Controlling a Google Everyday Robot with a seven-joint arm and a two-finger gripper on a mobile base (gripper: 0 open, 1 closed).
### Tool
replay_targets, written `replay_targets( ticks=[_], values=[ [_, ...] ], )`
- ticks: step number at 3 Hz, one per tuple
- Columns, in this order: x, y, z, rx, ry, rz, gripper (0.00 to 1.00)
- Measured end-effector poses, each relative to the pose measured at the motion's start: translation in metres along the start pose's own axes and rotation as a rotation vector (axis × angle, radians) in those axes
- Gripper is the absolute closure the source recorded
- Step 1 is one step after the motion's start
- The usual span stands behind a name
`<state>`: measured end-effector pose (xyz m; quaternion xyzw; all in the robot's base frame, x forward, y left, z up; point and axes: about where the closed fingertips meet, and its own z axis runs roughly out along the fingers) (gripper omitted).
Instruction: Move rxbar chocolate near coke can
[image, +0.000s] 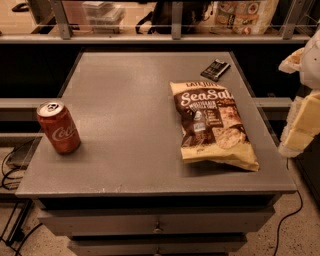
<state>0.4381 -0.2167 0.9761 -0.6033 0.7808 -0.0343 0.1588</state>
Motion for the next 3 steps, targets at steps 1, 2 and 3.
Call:
replay_targets(
  ticks=[1, 2, 3],
  values=[
    [0.000, 0.000, -0.001, 0.003, -0.004, 0.000, 0.00],
    [-0.008, -0.013, 0.000, 0.014, -0.092, 0.022, 0.00],
    [-0.023, -0.039, 0.007, 0.012, -0.241, 0.057, 0.00]
  ],
)
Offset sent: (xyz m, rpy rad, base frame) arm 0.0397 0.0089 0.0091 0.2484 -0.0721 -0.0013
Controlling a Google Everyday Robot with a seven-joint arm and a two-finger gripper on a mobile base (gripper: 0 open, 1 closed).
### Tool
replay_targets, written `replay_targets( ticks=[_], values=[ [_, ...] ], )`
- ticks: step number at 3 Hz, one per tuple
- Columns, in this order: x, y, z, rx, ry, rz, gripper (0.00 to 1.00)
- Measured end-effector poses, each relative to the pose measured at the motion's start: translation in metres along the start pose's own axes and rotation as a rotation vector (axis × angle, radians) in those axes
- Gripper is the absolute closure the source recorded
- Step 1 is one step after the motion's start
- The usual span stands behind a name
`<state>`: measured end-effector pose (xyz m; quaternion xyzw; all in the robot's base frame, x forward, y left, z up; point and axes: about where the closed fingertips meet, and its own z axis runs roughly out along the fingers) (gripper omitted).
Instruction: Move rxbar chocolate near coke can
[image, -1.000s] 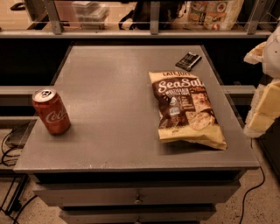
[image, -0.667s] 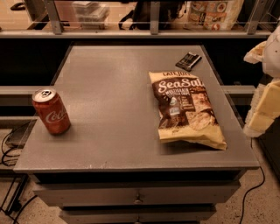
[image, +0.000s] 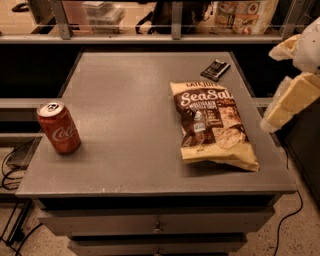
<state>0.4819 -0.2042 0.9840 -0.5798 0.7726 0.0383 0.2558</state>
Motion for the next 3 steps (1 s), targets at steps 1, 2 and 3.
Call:
replay_targets(
  ticks=[1, 2, 3],
  values=[
    [-0.011, -0.031, 0.009, 0.006, -0.134, 0.060, 0.00],
    [-0.027, -0.074, 0.016, 0.050, -0.204, 0.113, 0.00],
    [-0.032, -0.083, 0.015, 0.063, -0.218, 0.119, 0.00]
  ],
)
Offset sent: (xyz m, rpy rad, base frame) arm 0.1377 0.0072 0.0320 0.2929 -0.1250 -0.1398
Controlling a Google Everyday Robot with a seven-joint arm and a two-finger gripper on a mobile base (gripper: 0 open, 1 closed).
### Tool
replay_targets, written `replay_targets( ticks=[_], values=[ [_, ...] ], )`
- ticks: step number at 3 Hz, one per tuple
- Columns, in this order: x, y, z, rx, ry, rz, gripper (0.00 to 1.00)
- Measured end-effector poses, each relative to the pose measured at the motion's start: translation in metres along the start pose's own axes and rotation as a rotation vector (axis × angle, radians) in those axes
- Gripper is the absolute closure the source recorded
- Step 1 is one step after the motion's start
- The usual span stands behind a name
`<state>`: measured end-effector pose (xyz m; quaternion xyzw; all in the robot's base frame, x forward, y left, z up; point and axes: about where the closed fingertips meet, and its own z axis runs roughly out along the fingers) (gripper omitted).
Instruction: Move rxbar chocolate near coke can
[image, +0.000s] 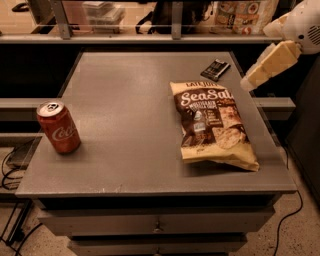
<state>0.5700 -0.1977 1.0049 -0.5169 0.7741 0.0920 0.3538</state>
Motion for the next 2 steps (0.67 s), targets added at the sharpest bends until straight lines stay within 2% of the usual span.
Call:
replay_targets(
  ticks=[1, 2],
  values=[
    [0.001, 0.000, 0.008, -0.010, -0.029, 0.049, 0.00],
    [-0.013, -0.009, 0.029, -0.014, -0.079, 0.077, 0.00]
  ],
)
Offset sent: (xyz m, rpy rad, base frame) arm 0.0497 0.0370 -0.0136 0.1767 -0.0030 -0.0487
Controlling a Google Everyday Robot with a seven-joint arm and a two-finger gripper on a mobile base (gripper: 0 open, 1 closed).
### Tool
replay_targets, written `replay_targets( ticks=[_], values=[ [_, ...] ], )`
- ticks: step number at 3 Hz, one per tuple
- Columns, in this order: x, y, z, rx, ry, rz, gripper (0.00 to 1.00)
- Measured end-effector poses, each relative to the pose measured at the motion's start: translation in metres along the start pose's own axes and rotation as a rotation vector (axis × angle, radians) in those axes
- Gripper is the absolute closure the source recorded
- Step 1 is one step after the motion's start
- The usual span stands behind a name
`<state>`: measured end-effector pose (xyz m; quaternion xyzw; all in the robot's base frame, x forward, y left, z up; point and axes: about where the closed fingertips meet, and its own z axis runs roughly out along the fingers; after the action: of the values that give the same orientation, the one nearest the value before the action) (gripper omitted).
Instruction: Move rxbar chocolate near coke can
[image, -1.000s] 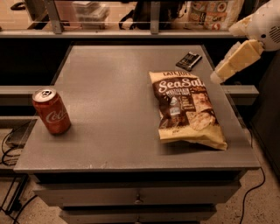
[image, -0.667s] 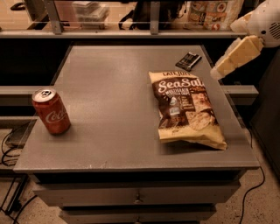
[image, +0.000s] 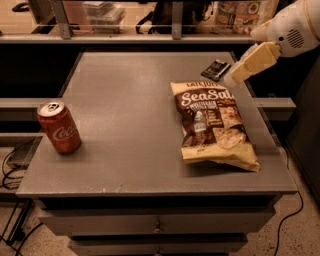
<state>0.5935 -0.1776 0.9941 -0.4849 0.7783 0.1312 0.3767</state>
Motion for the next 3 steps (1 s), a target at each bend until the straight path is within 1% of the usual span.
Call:
replay_targets(
  ticks=[2, 3],
  values=[
    [-0.024, -0.031, 0.048, 0.008, -0.107, 0.043, 0.00],
    [-0.030, -0.048, 0.078, 0.000, -0.149, 0.079, 0.00]
  ],
)
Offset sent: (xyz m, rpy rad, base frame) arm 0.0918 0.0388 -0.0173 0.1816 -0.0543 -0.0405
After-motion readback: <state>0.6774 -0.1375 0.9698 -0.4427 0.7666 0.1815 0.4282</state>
